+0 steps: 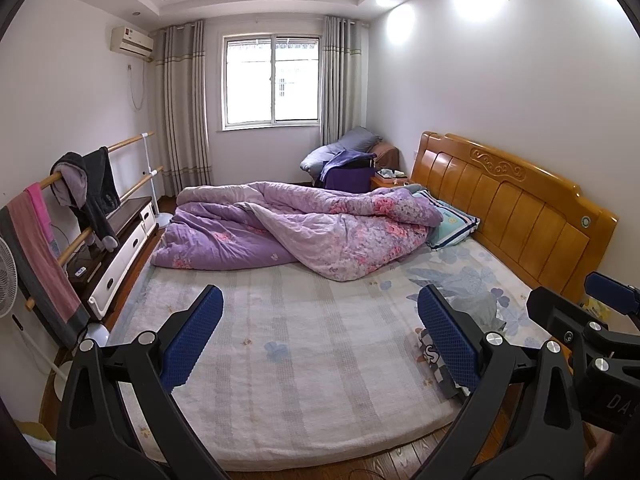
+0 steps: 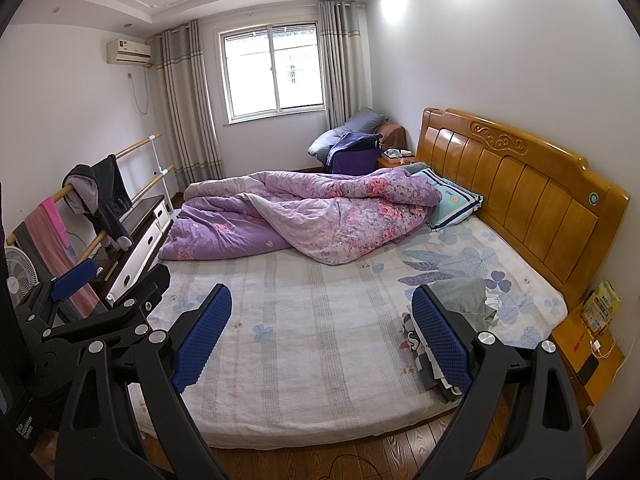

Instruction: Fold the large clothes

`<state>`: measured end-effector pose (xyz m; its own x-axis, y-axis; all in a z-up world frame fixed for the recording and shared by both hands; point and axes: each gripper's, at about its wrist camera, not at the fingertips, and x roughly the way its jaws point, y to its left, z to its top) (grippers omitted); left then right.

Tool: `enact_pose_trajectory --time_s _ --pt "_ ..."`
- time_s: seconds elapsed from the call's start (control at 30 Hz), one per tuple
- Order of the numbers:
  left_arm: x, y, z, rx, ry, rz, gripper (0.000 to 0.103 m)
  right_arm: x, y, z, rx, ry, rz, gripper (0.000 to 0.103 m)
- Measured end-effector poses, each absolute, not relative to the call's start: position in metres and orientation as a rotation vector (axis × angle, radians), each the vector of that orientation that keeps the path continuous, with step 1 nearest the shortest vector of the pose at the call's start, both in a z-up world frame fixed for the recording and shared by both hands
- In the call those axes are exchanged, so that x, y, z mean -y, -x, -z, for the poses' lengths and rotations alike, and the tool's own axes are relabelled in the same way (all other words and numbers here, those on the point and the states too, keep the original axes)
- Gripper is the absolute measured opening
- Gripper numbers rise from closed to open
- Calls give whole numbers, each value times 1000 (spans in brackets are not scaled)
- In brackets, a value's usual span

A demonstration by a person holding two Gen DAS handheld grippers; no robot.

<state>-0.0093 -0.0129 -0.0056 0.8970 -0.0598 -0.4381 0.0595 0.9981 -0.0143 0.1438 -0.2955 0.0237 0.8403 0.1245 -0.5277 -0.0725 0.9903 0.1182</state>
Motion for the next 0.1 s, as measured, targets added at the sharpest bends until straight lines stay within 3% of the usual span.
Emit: enact_pose_trajectory --time_s 0.1 --pt "12 6 6 -453 -1 64 98 296 -147 -24 -565 -96 -106 88"
